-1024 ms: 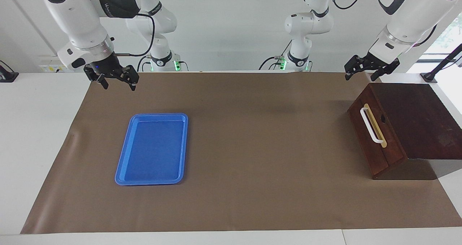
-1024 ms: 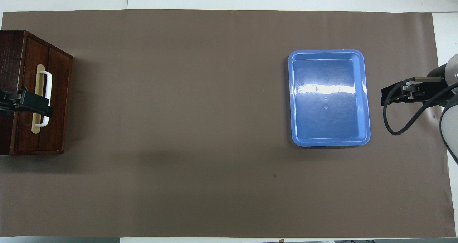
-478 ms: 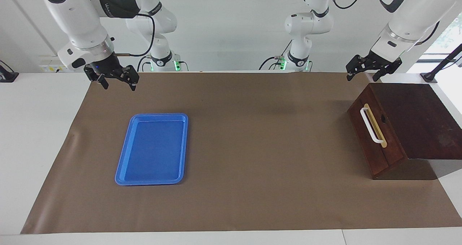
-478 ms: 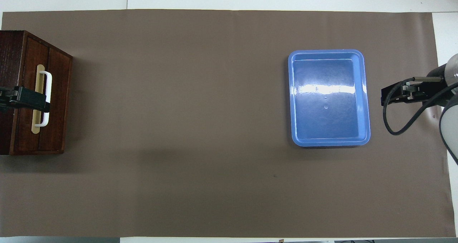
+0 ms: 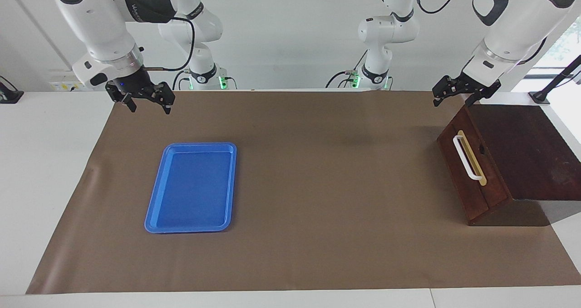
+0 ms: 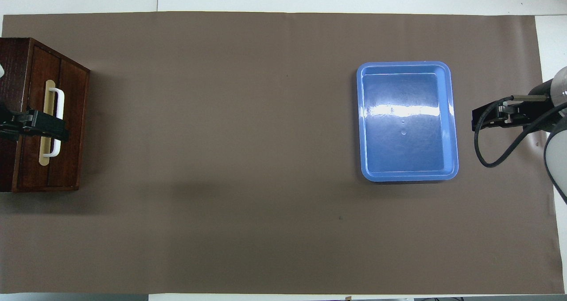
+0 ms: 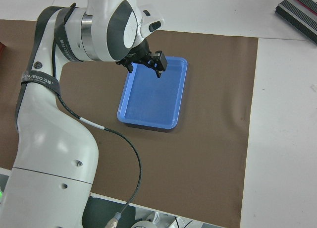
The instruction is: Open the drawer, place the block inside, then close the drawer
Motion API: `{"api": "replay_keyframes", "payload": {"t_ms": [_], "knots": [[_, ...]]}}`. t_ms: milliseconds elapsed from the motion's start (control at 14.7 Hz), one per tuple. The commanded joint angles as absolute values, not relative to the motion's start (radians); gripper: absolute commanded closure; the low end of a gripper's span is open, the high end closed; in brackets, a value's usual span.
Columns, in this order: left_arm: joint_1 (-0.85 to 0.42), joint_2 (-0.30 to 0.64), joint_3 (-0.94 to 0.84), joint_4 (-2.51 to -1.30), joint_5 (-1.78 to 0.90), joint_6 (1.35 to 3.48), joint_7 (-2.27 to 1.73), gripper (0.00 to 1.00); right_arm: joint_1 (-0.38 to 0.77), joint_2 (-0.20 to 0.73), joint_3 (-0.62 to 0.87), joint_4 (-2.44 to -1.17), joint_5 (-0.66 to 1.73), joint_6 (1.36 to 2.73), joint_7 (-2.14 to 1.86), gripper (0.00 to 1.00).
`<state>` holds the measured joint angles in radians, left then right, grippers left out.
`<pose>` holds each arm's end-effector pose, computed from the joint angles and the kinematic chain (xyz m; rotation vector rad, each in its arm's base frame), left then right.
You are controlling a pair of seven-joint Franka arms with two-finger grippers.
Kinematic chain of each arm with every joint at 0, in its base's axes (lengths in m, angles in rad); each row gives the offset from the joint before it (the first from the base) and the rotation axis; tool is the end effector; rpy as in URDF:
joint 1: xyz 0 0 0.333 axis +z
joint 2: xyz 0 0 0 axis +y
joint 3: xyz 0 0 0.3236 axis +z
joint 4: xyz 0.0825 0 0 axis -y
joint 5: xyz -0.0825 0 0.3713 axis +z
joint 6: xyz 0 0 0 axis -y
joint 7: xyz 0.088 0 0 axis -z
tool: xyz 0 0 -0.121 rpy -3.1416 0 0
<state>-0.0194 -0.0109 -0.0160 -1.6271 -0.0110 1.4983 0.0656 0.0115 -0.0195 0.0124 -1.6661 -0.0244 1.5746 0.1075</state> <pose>0.5264 -0.0201 0.5925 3.1196 -0.1579 -0.1841 0.5316 0.0098 0.5853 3.1077 -0.1285 -0.1093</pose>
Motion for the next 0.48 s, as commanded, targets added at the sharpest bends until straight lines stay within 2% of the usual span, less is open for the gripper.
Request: {"api": "replay_keyframes", "payload": {"t_ms": [0, 410], "knots": [[-0.031, -0.02, -0.006, -1.643, -0.002, 1.52, 0.055, 0.0, 0.0, -0.041, 0.018, -1.689, -0.012, 1.582, 0.123, 0.0], [-0.029, -0.018, -0.006, -1.64, -0.006, 1.528, 0.052, 0.0, 0.0, -0.041, 0.018, -1.689, -0.012, 1.58, 0.123, 0.0]]}}
